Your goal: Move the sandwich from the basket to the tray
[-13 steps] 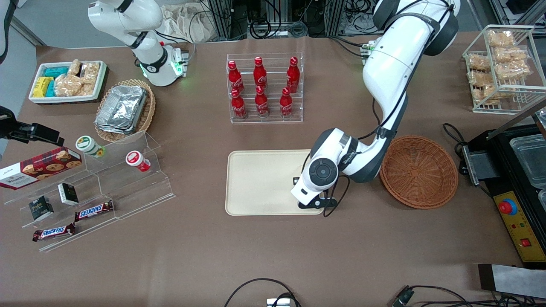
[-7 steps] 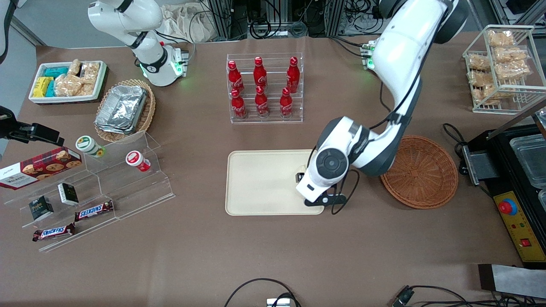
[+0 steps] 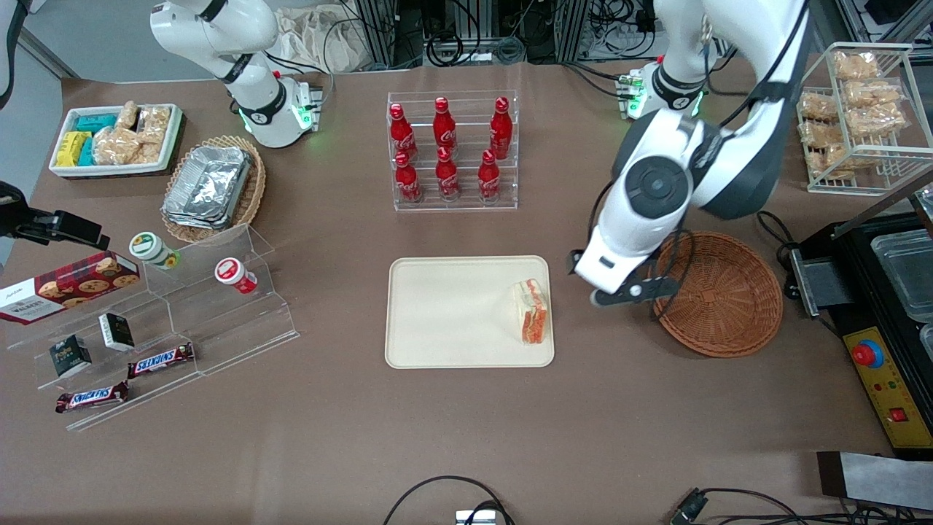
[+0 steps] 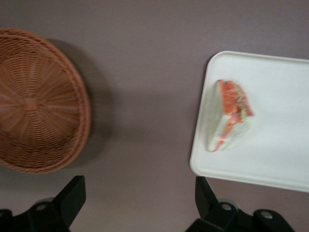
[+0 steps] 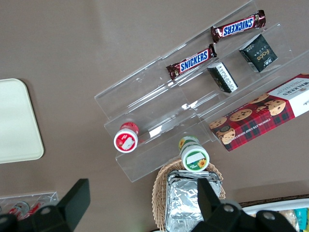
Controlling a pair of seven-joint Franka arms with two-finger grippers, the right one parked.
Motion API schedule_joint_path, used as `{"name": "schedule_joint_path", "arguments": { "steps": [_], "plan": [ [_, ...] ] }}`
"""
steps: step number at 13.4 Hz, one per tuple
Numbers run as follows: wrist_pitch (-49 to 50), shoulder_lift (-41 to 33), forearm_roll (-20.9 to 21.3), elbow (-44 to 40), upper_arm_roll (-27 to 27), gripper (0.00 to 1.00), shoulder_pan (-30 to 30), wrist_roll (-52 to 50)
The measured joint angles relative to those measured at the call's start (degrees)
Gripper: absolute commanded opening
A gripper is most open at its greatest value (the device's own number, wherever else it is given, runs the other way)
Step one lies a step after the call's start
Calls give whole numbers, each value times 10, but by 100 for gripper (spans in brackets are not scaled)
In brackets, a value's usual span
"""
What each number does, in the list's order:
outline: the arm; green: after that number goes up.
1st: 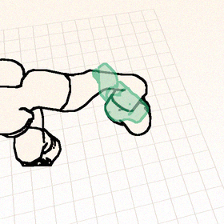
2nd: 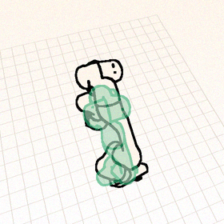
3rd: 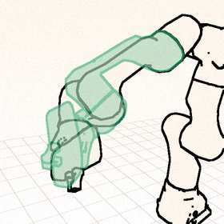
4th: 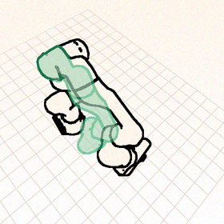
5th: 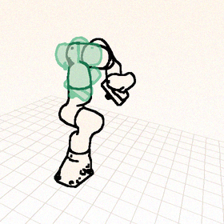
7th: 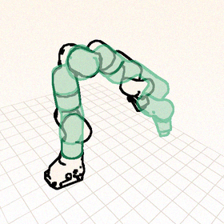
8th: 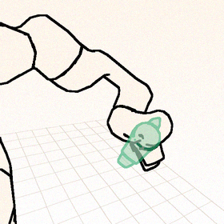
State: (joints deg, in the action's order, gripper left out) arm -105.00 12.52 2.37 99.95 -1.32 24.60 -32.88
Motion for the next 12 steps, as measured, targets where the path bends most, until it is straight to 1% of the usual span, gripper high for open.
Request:
{"name": "schedule_joint_path", "arguments": {
  "steps": [2,5,8,10,12],
  "plan": [
    [1,-56,0,53,34,100,-1,38],
    [35,-109,0,79,88,100,-2,89],
    [61,-135,0,72,158,100,-2,146],
    [93,-136,-1,46,209,100,-3,207],
    [115,-126,-1,17,252,100,-3,232]
  ]
}}
